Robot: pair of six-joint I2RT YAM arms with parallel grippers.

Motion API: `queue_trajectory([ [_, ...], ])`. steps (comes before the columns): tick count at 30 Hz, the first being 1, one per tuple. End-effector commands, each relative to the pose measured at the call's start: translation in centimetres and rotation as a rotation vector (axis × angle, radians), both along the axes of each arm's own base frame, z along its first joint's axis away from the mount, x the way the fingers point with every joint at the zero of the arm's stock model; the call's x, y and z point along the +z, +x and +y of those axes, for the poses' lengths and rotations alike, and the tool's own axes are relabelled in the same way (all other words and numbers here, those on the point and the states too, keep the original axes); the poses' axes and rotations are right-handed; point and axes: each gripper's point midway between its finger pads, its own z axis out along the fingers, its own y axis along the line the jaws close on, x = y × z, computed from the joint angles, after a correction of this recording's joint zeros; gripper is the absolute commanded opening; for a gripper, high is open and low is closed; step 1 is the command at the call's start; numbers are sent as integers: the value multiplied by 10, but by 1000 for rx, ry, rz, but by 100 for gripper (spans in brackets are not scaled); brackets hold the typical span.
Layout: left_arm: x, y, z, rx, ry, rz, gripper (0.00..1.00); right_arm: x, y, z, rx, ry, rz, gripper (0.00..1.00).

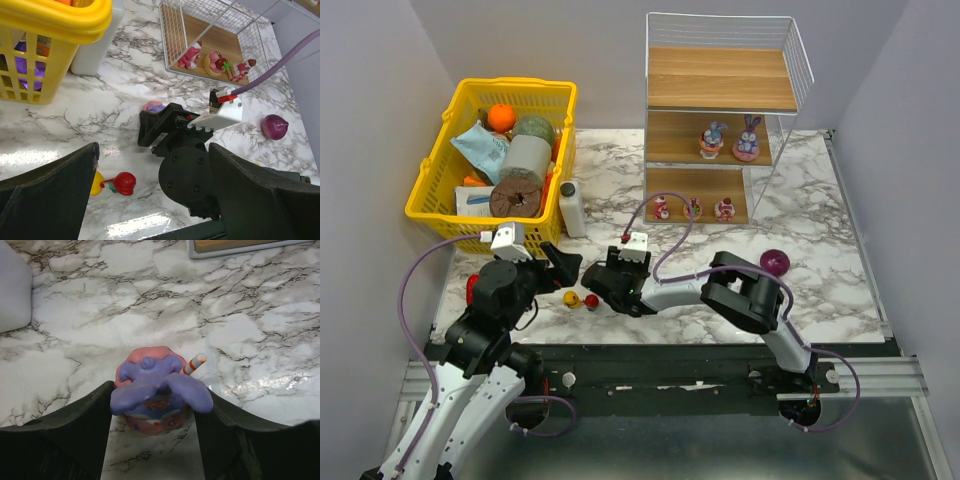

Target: Place and organize the plastic toys onto the shelf

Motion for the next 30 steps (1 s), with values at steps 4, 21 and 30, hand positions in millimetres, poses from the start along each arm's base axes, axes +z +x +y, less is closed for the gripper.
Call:
queue_trajectory([
  [4,-3,-2,-1,-15,6,-5,99,-63,-30,-42,-30,-46,177,37],
  [21,1,-3,0,-16,4,-25,99,169,-14,-91,173,-83,16,32],
  [30,0,-3,0,-19,4,-22,99,260,25,-122,111,-99,-114,32],
])
